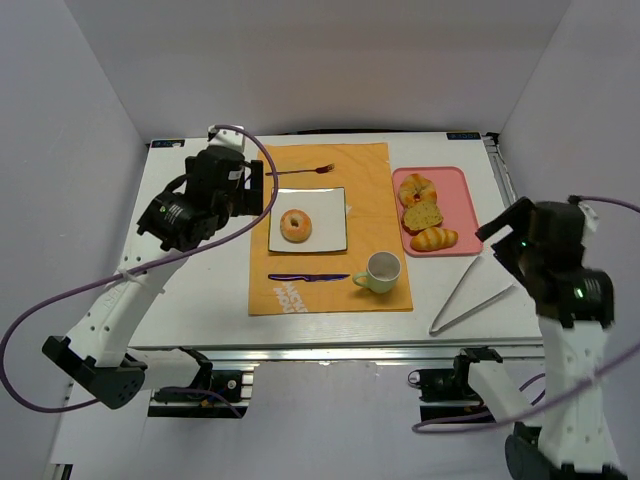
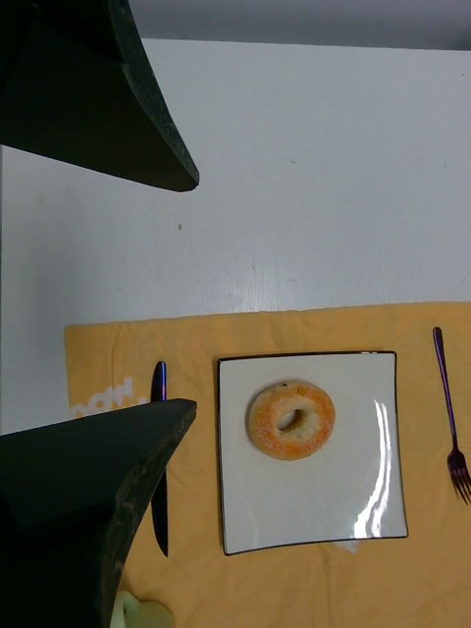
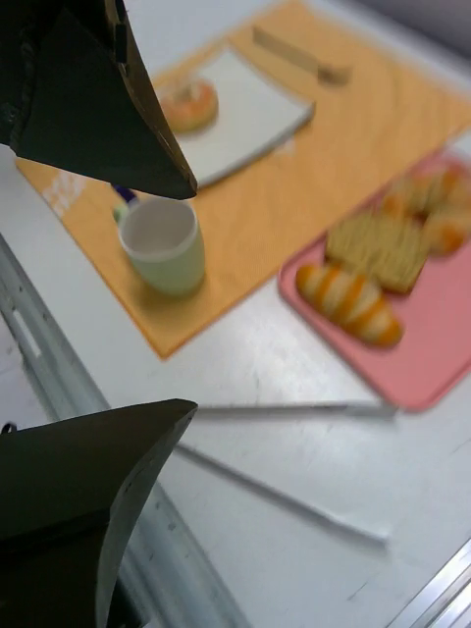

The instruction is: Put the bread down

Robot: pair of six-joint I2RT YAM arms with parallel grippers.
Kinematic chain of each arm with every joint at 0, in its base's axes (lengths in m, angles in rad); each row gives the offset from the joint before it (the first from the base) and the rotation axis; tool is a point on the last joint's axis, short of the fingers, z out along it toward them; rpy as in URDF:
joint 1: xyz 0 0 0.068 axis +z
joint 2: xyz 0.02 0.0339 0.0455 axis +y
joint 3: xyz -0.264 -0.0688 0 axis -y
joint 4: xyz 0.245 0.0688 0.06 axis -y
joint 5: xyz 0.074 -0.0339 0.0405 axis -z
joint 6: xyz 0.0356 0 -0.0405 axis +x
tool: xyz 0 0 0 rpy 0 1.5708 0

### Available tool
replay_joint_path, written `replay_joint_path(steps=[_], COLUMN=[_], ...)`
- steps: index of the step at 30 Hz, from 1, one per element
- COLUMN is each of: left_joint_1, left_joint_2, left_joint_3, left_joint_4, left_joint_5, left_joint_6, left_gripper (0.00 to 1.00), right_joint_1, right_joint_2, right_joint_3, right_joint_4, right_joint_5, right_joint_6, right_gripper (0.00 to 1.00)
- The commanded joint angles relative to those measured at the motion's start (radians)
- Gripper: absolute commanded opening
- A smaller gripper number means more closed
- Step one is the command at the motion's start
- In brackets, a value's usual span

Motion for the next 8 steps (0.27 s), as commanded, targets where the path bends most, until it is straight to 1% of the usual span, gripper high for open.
replay_joint_path(steps=[1, 3, 4, 6, 8], left_joint_1=[-0.003, -0.003, -0.003, -0.003, -0.004], left_joint_2=[0.003, -0.024, -0.038, -0.075, -0.093], left_joint_3=[0.031, 0.001, -0.015, -0.049, -0.065], left_joint_4=[0.059, 0.113, 0.174, 0.251, 0.288], left_joint_5=[-0.022, -0.027, -0.025, -0.030, -0.047], left_joint_6=[-0.054, -0.090, -0.125, -0.154, -0.176], left_gripper=[0.98, 0.98, 0.98, 0.98, 0.98], right_joint_1=[-0.003, -0.004, -0.004, -0.004, -0.004], right_joint_2=[-0.111, -0.153, -0.191, -0.225, -0.238], right_joint_3=[0.107, 0.104, 0.091, 0.040, 0.028], right_joint_4=[-0.189, -0.170, -0.158, -0.124, -0.100], right_joint_5=[-0.090, -0.117, -0.122, -0.130, -0.145], right_joint_6=[-0.017, 0.035, 0.047, 0.029, -0.025], right_gripper=[0.89, 0.89, 0.89, 0.89, 0.89])
